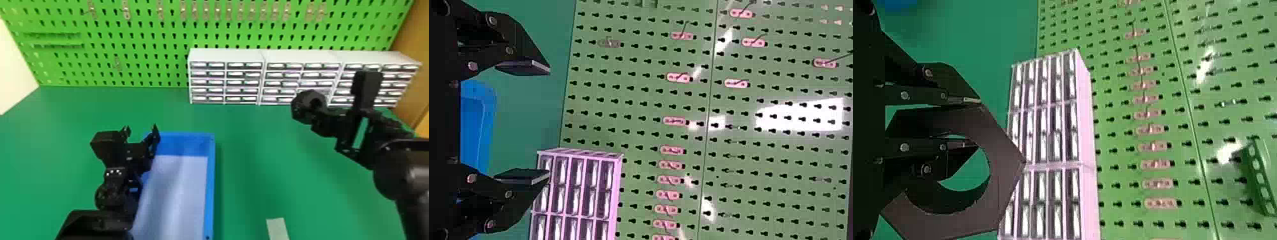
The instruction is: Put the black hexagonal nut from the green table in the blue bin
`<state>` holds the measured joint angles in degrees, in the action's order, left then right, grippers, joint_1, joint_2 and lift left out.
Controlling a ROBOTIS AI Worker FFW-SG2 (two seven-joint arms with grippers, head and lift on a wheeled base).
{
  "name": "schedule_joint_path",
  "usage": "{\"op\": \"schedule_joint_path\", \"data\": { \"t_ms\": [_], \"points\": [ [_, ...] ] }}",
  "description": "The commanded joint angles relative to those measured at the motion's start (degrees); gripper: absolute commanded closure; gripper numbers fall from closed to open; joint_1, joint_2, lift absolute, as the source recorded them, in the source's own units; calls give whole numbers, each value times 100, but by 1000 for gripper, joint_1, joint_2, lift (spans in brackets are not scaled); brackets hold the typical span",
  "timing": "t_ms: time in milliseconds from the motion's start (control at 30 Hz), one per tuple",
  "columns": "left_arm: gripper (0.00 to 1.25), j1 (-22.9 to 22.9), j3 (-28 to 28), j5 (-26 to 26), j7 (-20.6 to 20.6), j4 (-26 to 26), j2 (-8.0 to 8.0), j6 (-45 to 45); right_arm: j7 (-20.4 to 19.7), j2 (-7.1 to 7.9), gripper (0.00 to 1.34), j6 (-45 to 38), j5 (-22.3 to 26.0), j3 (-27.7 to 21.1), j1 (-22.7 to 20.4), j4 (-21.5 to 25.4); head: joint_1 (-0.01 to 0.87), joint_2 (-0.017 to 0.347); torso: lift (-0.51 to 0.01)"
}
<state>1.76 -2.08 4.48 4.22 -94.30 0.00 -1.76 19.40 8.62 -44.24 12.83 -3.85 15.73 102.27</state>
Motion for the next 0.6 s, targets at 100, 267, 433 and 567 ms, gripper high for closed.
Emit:
{"op": "schedule_joint_path", "data": {
  "t_ms": [100,267,433,567],
  "points": [
    [510,8,23,-17,0,0,-15,0,-6,52,1021,-111,422,631,132,3,657,57,-95],
    [510,8,23,-17,0,0,-15,0,-24,105,1021,-155,695,1079,246,3,657,57,-95],
    [510,-1,32,-17,0,0,-15,0,-50,149,1021,-155,879,1519,369,-14,657,57,-95],
    [510,-1,59,-17,0,0,-15,0,-68,149,1021,-155,993,1791,457,-32,657,57,-95]
  ]
}}
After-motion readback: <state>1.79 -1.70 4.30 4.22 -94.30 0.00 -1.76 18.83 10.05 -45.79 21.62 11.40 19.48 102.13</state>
